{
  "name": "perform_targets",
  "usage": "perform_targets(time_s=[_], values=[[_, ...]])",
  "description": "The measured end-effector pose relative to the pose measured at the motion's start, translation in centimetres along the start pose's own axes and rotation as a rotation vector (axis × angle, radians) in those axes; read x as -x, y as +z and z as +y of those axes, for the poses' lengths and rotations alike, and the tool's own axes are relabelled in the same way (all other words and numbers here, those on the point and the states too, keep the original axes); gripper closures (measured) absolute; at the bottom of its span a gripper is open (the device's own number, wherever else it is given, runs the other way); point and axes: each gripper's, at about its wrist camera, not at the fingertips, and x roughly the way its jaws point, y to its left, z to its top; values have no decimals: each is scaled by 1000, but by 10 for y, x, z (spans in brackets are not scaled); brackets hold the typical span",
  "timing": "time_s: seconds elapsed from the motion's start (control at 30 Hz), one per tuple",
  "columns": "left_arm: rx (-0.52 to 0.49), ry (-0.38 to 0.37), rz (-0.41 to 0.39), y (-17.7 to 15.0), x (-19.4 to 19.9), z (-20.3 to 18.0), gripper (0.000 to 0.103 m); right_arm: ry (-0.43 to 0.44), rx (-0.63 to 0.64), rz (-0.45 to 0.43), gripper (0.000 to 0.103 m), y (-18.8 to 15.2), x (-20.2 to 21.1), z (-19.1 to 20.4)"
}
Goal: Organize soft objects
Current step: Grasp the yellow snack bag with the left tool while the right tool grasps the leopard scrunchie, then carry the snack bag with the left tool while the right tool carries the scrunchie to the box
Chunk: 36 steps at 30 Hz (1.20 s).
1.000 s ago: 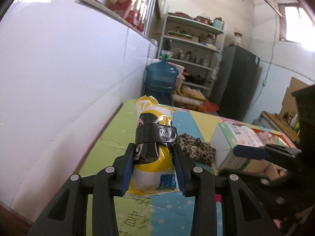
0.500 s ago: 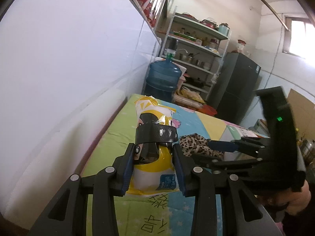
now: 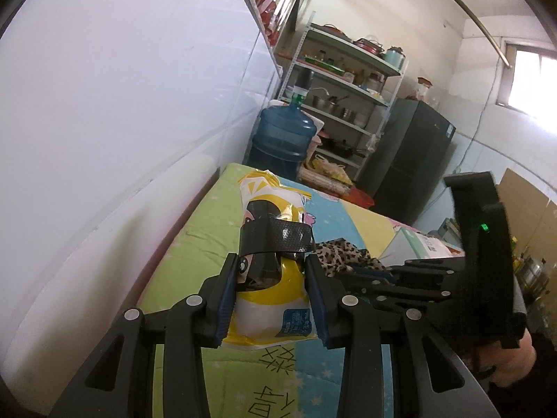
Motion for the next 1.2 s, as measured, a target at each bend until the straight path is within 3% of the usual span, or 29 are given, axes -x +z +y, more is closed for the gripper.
perform_targets(time_s=[0.43,1.2], values=[[-29,12,-19,0,12,-13,64,78,-26,-100,98,-2,47,2],[-131,-17,-86,-7,78,-68,64,146,-96,-237,98,-48,151,-3]])
